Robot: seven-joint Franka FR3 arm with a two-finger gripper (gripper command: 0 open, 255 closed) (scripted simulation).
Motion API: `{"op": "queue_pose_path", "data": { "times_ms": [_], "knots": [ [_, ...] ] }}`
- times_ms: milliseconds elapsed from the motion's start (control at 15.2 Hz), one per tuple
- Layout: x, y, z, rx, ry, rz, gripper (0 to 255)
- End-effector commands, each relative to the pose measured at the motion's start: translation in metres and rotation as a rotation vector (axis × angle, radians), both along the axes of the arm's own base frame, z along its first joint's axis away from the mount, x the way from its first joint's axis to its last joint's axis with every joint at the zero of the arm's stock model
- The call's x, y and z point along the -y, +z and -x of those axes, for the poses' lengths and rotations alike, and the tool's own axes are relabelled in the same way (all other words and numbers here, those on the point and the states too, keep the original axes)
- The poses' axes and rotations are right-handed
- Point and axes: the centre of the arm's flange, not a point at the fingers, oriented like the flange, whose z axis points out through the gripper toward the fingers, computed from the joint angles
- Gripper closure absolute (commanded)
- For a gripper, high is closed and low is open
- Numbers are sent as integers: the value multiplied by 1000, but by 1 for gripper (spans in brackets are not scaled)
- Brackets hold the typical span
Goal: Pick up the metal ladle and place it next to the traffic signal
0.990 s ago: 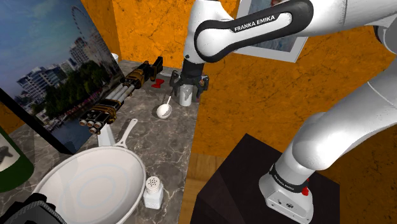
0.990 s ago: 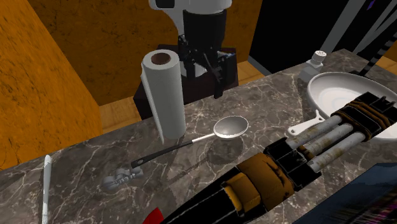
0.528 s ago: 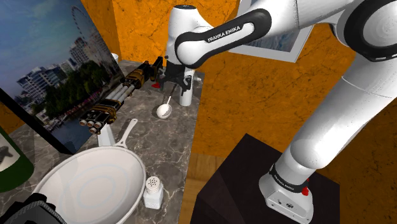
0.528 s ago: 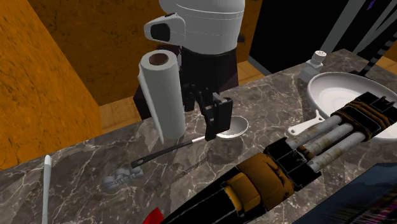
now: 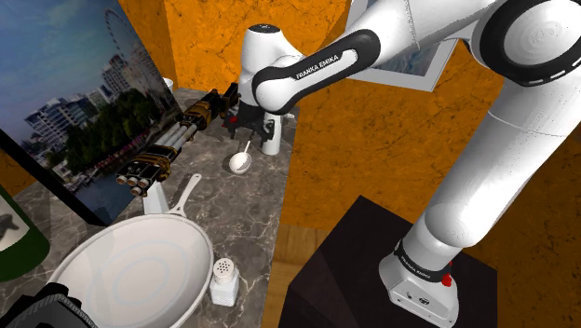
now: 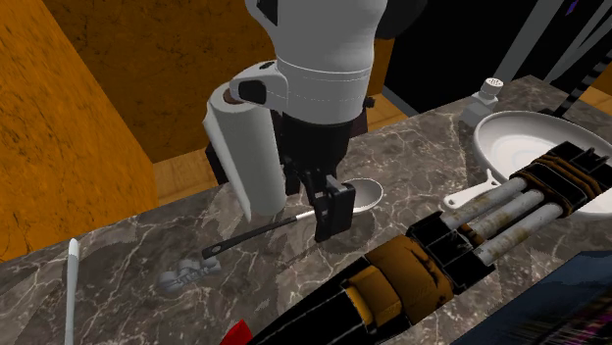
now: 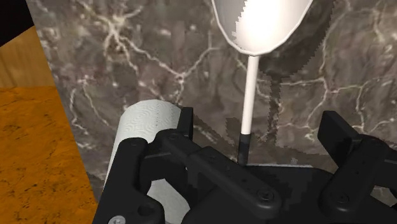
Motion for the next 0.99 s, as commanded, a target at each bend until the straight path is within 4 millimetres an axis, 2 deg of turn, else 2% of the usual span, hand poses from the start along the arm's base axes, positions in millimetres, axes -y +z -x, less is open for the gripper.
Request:
{"op": "queue_pose_path", "data": {
  "times_ms": [0,396,462,924],
  "knots": [
    [4,-10,-1,-14,-4,0,0],
    [4,-10,-1,-14,-4,0,0],
    [4,-11,0,-14,-4,0,255],
    [4,-11,0,-14,-4,0,255]
  ]
}}
